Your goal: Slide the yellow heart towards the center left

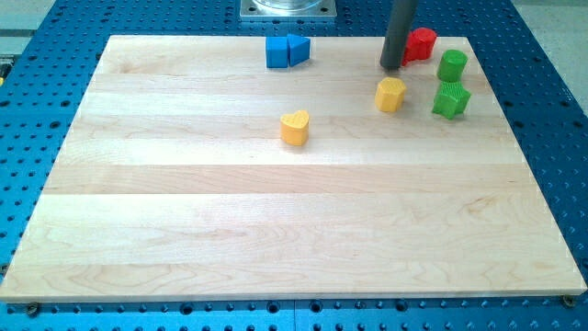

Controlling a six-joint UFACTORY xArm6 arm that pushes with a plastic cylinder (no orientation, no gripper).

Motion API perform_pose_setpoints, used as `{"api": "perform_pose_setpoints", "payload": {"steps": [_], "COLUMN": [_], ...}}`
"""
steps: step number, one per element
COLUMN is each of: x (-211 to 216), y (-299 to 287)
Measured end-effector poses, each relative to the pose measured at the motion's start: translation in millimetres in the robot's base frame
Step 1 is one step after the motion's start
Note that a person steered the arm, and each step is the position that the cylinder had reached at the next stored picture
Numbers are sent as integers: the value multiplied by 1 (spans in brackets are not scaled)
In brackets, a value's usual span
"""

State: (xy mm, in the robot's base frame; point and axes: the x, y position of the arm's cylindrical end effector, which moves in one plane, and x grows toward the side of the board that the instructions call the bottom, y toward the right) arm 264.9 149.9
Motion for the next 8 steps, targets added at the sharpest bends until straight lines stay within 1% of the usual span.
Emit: {"api": "perform_pose_setpoints", "payload": {"steps": [1, 2, 3, 4, 5, 7, 8], "x": [32, 46, 43, 30, -6, -45, -46], "y": [-40, -47, -21, -24, -25, -25, 3]}}
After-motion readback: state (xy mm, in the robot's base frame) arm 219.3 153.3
